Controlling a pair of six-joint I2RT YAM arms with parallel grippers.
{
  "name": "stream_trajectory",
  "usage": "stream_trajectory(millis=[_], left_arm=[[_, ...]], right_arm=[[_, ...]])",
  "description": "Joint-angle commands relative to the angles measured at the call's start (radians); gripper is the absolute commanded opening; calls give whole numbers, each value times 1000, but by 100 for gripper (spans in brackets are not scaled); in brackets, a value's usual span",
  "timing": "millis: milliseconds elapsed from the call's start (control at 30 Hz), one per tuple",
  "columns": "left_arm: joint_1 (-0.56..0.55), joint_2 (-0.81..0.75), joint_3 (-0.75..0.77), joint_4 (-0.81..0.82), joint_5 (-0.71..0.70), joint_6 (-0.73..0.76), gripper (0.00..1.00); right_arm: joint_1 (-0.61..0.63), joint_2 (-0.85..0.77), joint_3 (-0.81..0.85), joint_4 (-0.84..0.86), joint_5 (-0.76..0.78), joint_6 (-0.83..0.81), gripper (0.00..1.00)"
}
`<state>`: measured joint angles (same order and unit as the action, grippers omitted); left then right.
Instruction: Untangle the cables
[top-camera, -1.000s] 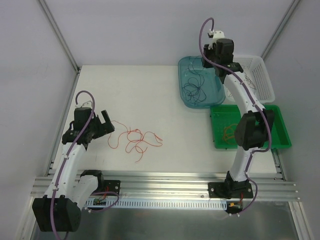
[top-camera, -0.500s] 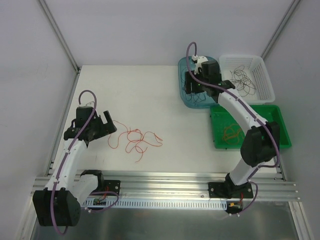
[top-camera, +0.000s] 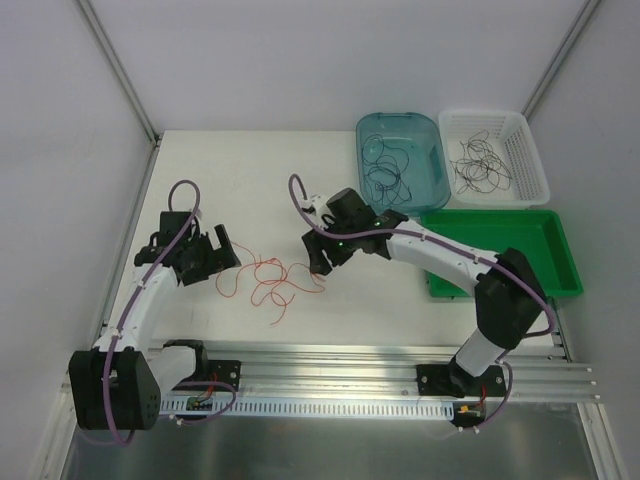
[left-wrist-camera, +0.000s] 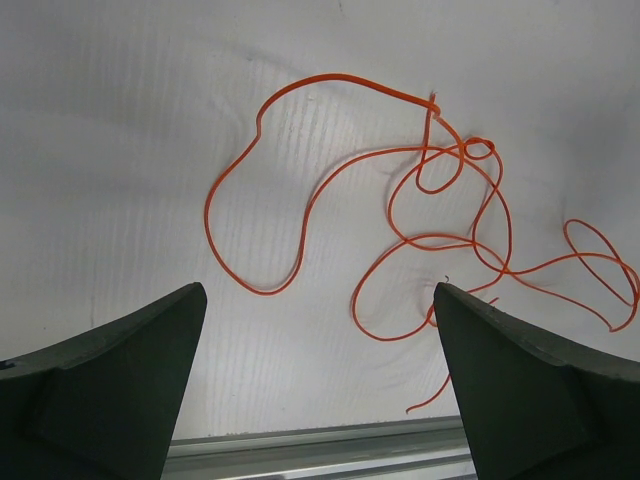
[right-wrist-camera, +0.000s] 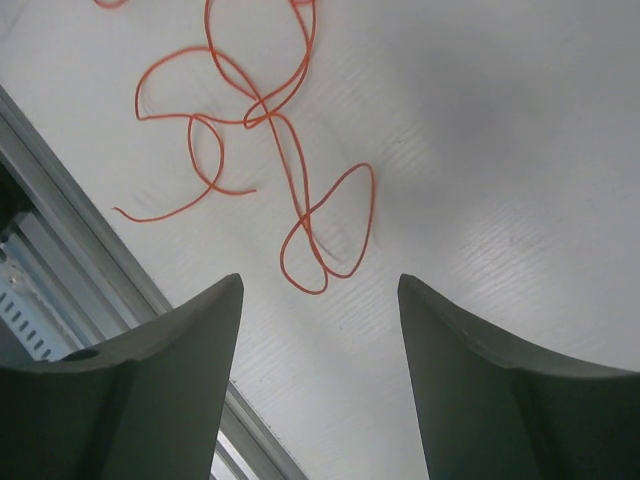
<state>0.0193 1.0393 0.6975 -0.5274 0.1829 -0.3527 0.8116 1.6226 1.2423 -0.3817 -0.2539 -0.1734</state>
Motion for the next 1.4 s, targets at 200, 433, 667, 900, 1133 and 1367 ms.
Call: stream_trajectory(millis=[200, 433, 667, 900, 1133, 1367], left_arm=[[-10, 86, 40, 15, 12, -103, 96], [-107, 175, 118, 43, -115, -229, 95], [-197, 298, 162, 61, -289, -328, 89], [-199, 455, 166, 79, -354, -351, 67], [-138, 481, 227, 67, -434, -305, 0], [-53, 553, 301, 29, -519, -236, 0]], right_arm=[[89, 121, 51, 26, 44, -28, 64], [116, 169, 88, 50, 91, -89, 63], [120, 197, 115, 69, 99, -118, 61], [123, 207, 92, 78, 76, -140, 40], [120, 21, 5, 8, 146, -164, 1], [92, -329, -27, -221, 346, -176, 1]])
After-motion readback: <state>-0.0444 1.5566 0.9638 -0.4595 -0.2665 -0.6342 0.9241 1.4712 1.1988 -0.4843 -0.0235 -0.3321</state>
